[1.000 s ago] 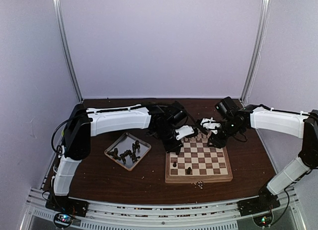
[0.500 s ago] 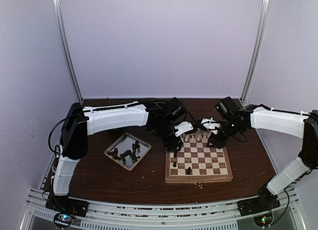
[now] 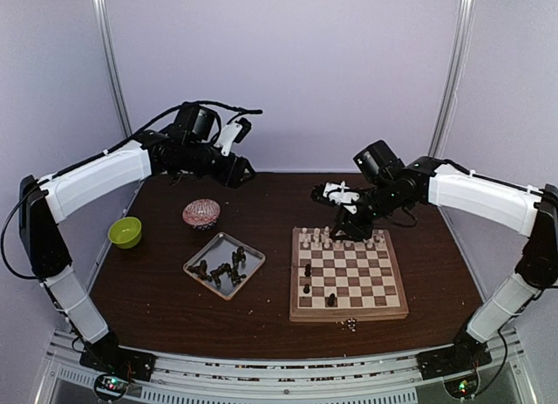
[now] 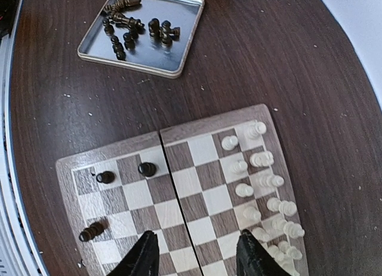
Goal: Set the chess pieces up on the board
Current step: Pick up the bishop from the chessboard.
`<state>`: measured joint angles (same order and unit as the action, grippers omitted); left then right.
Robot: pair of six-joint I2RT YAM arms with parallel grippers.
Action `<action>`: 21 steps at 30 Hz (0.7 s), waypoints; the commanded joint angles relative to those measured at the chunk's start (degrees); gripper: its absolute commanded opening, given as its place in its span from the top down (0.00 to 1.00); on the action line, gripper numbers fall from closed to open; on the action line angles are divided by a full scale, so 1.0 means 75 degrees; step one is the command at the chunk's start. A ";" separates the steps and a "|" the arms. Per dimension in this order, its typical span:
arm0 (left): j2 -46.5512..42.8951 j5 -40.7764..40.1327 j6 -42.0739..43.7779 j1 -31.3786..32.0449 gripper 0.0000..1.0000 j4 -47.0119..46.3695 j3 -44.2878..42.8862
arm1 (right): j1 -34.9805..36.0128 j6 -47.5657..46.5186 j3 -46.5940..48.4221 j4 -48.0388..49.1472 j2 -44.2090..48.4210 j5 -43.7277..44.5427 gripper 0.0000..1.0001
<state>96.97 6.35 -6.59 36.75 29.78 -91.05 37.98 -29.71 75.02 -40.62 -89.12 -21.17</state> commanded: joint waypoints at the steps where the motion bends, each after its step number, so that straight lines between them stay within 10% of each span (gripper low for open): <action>1: -0.0188 0.0045 -0.0391 0.0023 0.41 -0.0366 0.0175 | 0.0397 0.0320 0.0879 -0.0502 -0.1078 -0.0401 0.55; 21: -0.0698 -0.0584 -0.0305 0.0022 0.37 -0.0455 0.0457 | 0.1183 0.0544 0.1633 -0.0724 -0.2949 0.0321 0.57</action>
<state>91.68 0.91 -8.32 36.84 28.95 -87.70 46.85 -26.79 85.71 -46.54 -109.86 -21.30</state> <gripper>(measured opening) 0.629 0.444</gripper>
